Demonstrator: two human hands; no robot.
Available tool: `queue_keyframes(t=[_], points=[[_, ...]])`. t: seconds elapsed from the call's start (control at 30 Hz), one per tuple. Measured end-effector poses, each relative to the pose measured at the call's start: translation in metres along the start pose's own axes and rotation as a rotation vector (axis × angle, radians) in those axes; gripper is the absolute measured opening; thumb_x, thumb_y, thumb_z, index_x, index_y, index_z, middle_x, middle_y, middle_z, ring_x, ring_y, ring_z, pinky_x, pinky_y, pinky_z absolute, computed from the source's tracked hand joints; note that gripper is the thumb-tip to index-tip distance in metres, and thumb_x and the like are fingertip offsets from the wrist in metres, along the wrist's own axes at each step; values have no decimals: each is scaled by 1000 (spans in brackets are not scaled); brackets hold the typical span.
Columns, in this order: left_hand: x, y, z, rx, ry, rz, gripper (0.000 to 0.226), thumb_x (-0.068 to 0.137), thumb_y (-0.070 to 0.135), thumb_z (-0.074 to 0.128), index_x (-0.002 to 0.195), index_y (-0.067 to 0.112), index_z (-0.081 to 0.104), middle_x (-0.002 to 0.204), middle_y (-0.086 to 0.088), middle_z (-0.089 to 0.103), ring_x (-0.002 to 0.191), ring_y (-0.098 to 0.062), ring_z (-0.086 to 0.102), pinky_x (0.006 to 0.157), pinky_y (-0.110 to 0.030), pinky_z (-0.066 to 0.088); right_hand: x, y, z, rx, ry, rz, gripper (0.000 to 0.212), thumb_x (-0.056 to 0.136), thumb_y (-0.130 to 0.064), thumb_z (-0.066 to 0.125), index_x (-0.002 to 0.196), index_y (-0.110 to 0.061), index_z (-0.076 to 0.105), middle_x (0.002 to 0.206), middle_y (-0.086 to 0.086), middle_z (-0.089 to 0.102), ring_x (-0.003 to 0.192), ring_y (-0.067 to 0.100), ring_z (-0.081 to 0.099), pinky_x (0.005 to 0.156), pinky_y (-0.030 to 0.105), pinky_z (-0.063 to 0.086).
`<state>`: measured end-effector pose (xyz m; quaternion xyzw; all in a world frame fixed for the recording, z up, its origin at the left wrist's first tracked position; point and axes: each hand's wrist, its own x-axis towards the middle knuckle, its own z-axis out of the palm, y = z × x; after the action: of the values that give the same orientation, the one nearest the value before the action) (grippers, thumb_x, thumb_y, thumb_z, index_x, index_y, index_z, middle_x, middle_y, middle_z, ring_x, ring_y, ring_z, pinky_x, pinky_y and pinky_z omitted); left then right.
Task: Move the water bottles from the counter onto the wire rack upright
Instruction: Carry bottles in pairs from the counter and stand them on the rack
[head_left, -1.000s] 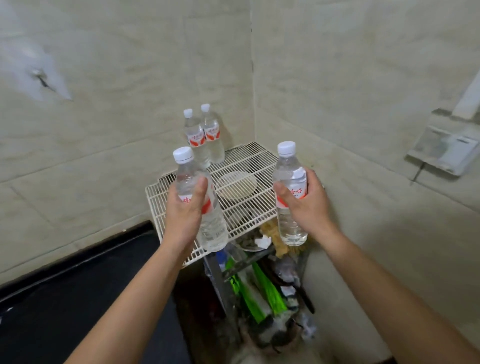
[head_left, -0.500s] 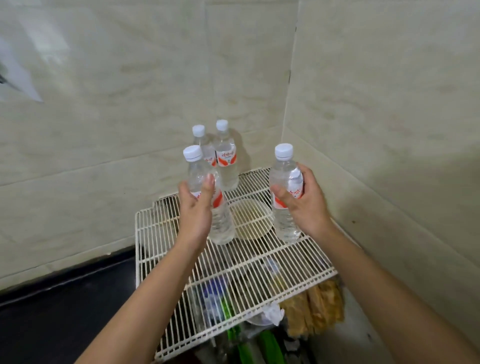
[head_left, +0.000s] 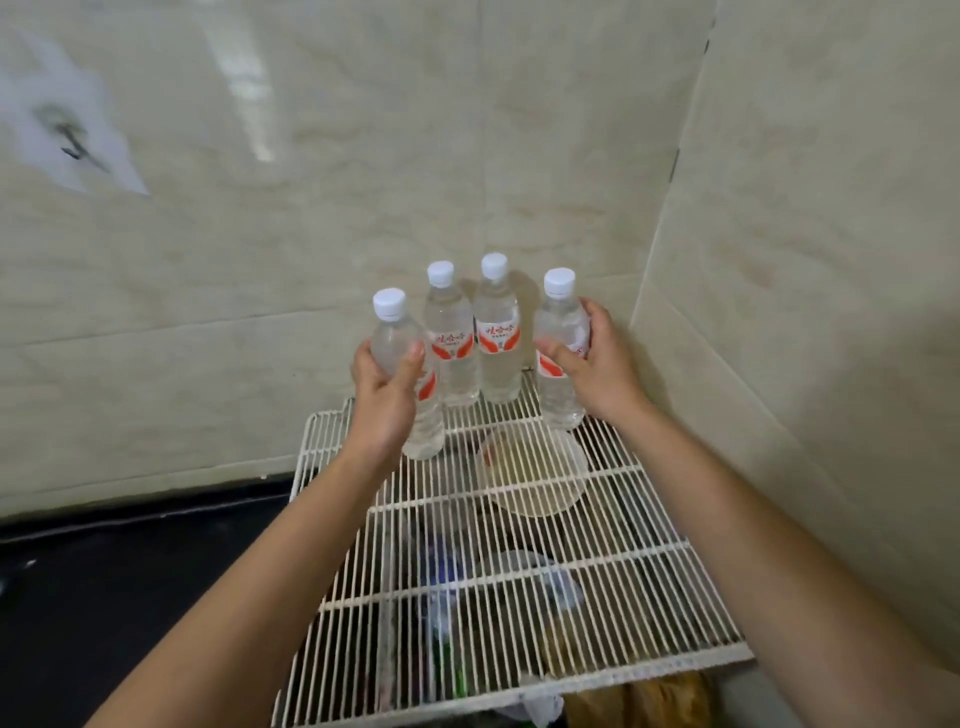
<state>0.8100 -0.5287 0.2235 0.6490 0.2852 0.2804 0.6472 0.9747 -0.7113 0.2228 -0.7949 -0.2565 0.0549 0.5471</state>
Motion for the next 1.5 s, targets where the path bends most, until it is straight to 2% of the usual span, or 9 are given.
queue_keyframes(t=[0.2, 0.43, 0.57, 0.67, 0.77, 0.9, 1.13, 1.3, 1.5], points=[[34, 4, -11, 75, 76, -25, 79, 77, 68, 64, 140, 29, 37, 144, -10, 45, 123, -28, 58, 103, -55, 50, 40, -1, -8, -27, -89, 16, 73, 86, -50, 72, 147, -23, 41, 137, 1, 62, 124, 21, 59, 107, 49, 47], [44, -4, -6, 32, 36, 19, 57, 101, 47, 52, 151, 24, 35, 141, -3, 56, 123, -17, 60, 100, -38, 51, 46, 7, -8, -109, -187, 33, 77, 95, -35, 67, 158, -26, 23, 149, -3, 52, 134, 18, 52, 83, 14, 42], [53, -39, -26, 232, 2, -79, 95, 70, 86, 62, 150, 49, 28, 155, -1, 41, 136, -25, 49, 108, -56, 44, 41, 31, -5, -202, -275, 110, 99, 84, -33, 80, 159, -26, 16, 152, 0, 48, 135, 24, 52, 105, 38, 43], [49, -56, -33, 436, 7, -163, 108, 68, 72, 79, 155, 37, 25, 155, -9, 41, 132, -30, 52, 104, -58, 48, 36, 50, 6, -236, -269, 190, 79, 85, -25, 80, 151, -20, 35, 144, 6, 57, 122, 26, 61, 101, 39, 45], [47, -62, -33, 441, 31, -204, 74, 83, 45, 77, 143, 14, 48, 130, -14, 63, 110, -28, 65, 96, -52, 55, 36, 63, 15, -200, -212, 208, 73, 84, -25, 81, 146, -19, 43, 138, 6, 62, 113, 24, 65, 91, 35, 48], [55, -70, -30, 437, -7, -163, 42, 94, 35, 68, 133, 19, 61, 120, -7, 69, 108, -27, 67, 93, -47, 57, 35, 74, 20, -205, -176, 192, 59, 89, -30, 76, 142, -23, 50, 133, 1, 65, 103, 15, 61, 87, 34, 45], [67, -79, -25, 391, -59, -144, 52, 99, 35, 61, 147, 21, 48, 140, -7, 62, 125, -23, 60, 104, -46, 51, 44, 68, 31, -256, -248, 158, 56, 94, -23, 70, 145, -19, 47, 137, 3, 62, 125, 24, 59, 95, 30, 40], [64, -79, -25, 333, -116, -148, 50, 103, 28, 54, 151, 20, 41, 140, 6, 54, 126, -14, 51, 103, -39, 45, 43, 69, 39, -294, -240, 144, 65, 93, -28, 71, 150, -21, 40, 146, 4, 56, 132, 26, 53, 107, 40, 42], [66, -73, -32, 358, -218, -134, 49, 104, 30, 52, 151, 23, 39, 148, -2, 53, 126, -15, 51, 103, -41, 45, 42, 71, 37, -336, -266, 173, 86, 90, -30, 74, 157, -24, 20, 156, 6, 42, 141, 28, 45, 114, 49, 39]])
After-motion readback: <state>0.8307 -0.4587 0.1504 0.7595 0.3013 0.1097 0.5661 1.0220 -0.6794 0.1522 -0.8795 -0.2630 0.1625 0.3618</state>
